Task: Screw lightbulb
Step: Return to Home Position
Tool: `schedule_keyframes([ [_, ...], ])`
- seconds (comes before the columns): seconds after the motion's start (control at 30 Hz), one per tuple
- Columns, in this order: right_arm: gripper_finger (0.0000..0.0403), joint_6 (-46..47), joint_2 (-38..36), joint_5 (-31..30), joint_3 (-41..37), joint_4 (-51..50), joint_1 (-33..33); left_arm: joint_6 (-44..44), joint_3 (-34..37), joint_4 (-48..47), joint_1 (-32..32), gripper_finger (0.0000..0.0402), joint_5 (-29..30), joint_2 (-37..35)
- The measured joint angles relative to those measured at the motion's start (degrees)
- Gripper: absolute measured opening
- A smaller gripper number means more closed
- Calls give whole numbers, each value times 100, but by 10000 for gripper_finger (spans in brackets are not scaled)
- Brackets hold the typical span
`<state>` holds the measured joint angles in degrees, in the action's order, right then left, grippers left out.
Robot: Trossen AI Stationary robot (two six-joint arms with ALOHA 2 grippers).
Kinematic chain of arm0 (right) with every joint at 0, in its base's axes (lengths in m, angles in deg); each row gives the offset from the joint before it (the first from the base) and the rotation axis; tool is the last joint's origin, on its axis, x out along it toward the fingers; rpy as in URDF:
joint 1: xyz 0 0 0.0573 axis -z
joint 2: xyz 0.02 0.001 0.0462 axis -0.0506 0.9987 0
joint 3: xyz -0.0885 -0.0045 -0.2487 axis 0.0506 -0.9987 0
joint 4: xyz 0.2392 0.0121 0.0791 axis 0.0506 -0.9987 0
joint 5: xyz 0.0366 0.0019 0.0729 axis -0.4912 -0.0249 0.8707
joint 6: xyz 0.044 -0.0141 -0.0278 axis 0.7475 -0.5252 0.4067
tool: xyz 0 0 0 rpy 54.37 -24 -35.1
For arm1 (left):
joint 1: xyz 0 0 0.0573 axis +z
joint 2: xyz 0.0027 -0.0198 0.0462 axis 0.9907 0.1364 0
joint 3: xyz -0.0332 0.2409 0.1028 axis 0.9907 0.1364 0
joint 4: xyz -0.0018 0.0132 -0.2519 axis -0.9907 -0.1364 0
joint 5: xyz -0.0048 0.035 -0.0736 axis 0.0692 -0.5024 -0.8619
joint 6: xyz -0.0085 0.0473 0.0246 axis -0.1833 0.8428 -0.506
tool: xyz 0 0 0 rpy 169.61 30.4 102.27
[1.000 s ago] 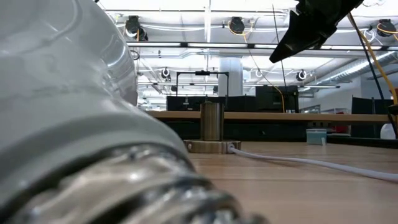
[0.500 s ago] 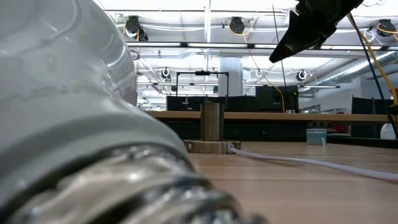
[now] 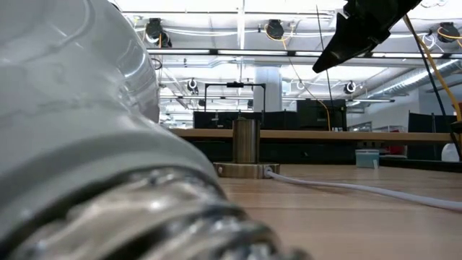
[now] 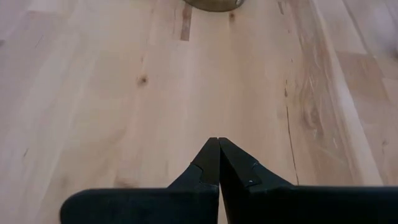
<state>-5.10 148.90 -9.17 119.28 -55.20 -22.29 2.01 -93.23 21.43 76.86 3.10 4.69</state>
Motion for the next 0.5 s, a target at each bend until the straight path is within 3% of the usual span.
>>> schedule_keyframes([
  [0.5, 0, 2, 2, 2, 0, -2, 0, 259, 0, 381, 2, 0, 146, 0],
])
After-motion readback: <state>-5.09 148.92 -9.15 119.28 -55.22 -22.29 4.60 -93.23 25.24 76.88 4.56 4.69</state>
